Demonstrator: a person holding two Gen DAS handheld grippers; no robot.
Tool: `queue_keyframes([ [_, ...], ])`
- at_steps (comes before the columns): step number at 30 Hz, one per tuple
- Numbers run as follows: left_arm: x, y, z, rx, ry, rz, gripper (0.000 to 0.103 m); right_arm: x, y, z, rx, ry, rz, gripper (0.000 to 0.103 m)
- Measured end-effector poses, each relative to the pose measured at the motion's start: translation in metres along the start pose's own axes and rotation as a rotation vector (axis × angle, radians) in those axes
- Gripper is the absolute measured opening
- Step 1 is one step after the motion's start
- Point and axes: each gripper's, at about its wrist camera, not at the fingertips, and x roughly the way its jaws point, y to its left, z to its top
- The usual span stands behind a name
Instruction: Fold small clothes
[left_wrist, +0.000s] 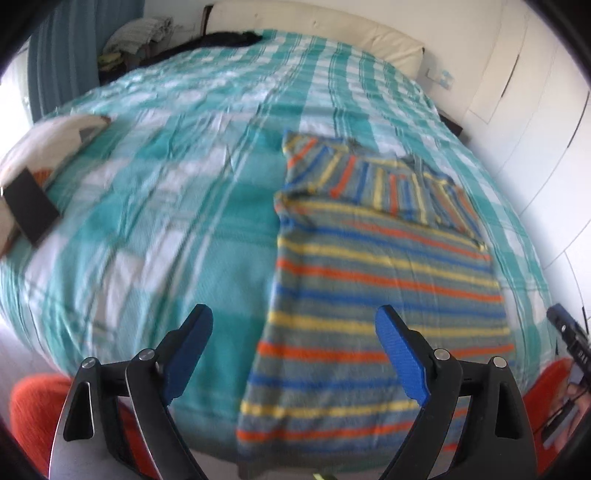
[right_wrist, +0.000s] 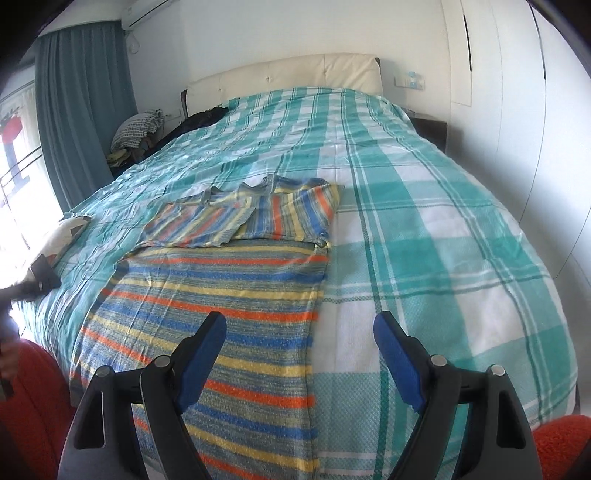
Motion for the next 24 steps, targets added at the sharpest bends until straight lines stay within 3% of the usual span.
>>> queue_keyframes([
  [3,0.001,-0.004,-0.015,0.008,0.04,0.004,0.091,-0.009,-0.004,-0.002,0.015,-0.004,0.005,0.081],
  [8,-0.017,0.006,-0.014,0.002,-0.033,0.045,0.093,-0.026,-0.016,-0.001,0.031,-0.04,-0.011,0.082],
  [16,-0.005,0.034,-0.02,-0.057,-0.002,0.1,0.093,-0.032,-0.033,-0.005,0.081,-0.047,-0.025,0.082],
  [20,0.01,0.043,-0.024,-0.076,0.055,0.096,0.093,-0.019,-0.036,-0.008,0.095,0.007,-0.014,0.082],
  [24,0.022,0.039,-0.03,-0.033,0.103,0.105,0.093,-0.003,-0.037,-0.015,0.106,0.073,-0.002,0.082],
])
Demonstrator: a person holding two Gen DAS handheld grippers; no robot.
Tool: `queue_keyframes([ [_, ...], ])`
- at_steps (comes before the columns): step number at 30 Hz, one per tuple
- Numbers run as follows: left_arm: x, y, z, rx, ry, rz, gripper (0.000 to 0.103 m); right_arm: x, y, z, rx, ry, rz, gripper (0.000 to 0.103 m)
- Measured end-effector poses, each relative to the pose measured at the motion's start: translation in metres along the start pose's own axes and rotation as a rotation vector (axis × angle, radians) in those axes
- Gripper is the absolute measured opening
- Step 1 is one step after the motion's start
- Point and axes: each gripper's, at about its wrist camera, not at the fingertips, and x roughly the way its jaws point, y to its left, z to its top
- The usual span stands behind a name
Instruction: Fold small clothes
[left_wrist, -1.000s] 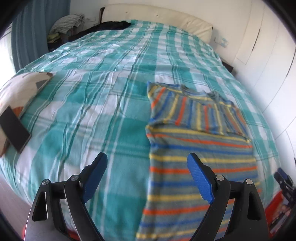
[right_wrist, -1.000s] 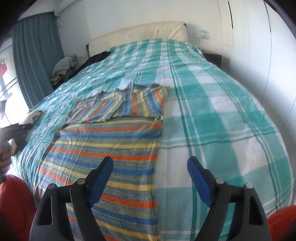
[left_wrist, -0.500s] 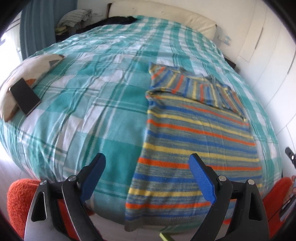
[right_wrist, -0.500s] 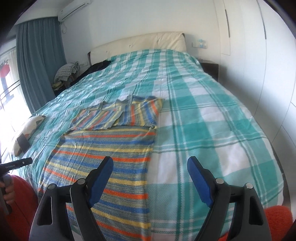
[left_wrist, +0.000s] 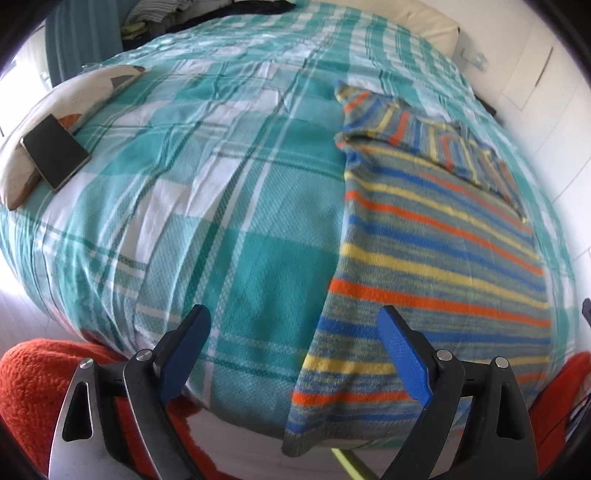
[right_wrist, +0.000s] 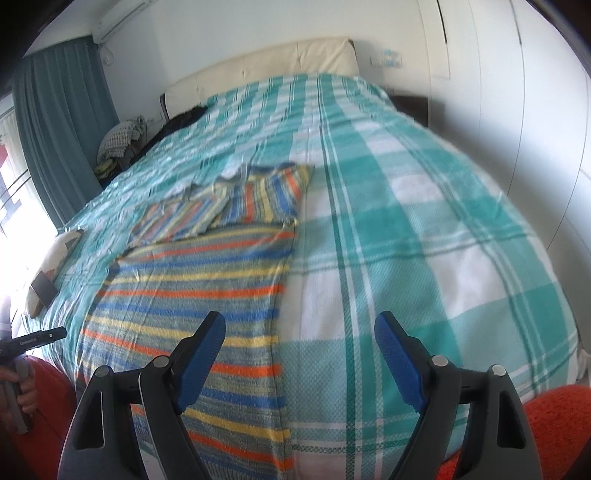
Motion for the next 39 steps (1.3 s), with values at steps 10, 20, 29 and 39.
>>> queue_keyframes([
  [10,0.018,-0.021,-0.005,0.088,0.058,0.012,0.093,0.026,0.005,-0.013,-0.025,0.111,-0.025,0.082],
  [20,0.022,-0.034,-0.009,0.124,0.067,0.044,0.093,0.03,0.011,-0.017,-0.058,0.146,0.005,0.082],
  [29,0.001,-0.024,-0.004,0.065,-0.024,0.02,0.093,0.022,0.01,-0.016,-0.036,0.13,-0.007,0.082],
  [39,-0.006,-0.005,0.005,-0.053,-0.065,0.014,0.093,0.011,0.009,-0.015,-0.038,0.099,-0.022,0.083],
])
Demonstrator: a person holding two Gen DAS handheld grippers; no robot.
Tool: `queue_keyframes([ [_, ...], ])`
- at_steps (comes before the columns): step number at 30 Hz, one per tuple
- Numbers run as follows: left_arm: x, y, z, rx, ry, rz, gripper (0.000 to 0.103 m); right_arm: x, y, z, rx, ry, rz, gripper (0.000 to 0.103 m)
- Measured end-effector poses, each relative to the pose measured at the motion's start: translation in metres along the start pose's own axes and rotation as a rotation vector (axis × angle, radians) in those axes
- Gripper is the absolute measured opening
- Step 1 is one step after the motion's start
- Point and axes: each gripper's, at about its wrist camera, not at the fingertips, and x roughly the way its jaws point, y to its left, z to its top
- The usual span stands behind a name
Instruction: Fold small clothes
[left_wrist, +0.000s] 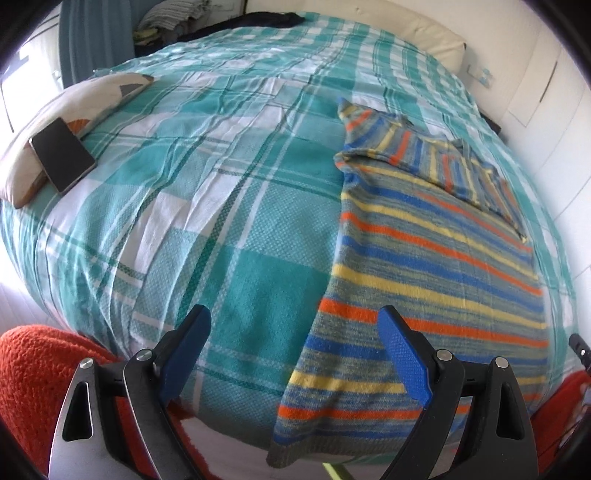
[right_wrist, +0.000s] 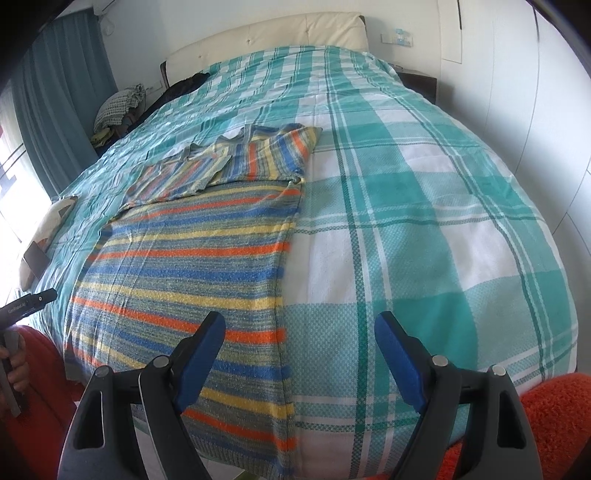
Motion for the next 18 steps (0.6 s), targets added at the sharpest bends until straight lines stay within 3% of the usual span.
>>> queue_keyframes([
  [13,0.005,-0.017,-0.002,0.072,0.002,0.047,0.093,-0.009,-0.01,0.001,0.034,-0.015,0.019,0.084],
  [18,0.005,-0.014,-0.002,0.063,0.023,0.031,0.093,-0.008,-0.01,0.003,0.041,-0.016,0.037,0.084],
])
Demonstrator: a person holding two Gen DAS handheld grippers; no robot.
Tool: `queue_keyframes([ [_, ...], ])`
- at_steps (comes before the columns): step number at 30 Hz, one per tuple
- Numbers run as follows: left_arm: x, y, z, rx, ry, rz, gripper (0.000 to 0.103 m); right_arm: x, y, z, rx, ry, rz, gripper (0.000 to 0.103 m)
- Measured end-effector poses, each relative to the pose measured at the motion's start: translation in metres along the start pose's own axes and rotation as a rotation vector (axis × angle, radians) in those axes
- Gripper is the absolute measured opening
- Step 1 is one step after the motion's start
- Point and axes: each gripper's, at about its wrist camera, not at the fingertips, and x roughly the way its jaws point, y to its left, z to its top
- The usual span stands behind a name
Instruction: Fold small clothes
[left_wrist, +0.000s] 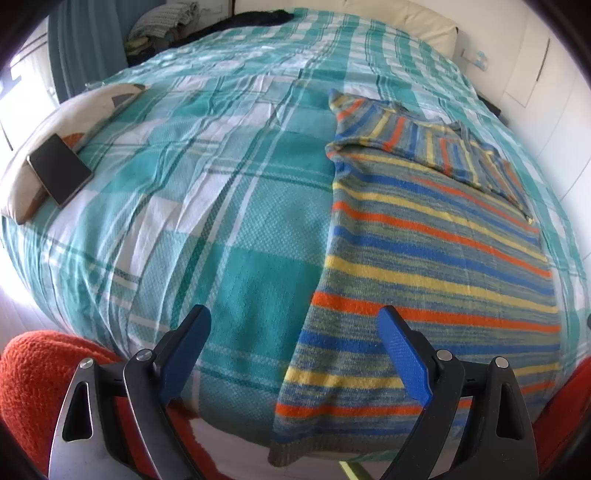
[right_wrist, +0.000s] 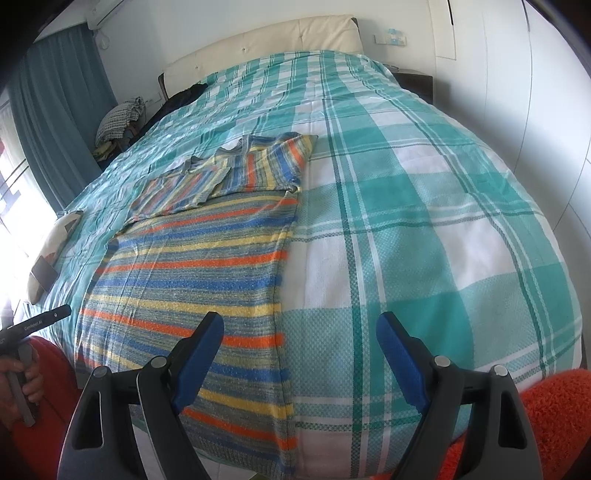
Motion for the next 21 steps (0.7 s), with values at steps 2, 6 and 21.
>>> queue_keyframes([
  [2,0.002,0.002,-0.003,-0.001,0.031,-0.026,0.093,-0.001,-0.004,0.001,0.01,-0.002,-0.005,0.084],
  [6,0.001,0.001,-0.013,0.042,0.065,-0.034,0.093,-0.003,-0.02,0.005,0.085,-0.005,-0.014,0.084],
  [21,0.015,-0.022,-0.041,0.212,0.212,-0.042,0.092,0.046,0.013,-0.041,0.011,0.572,0.078,0.084],
])
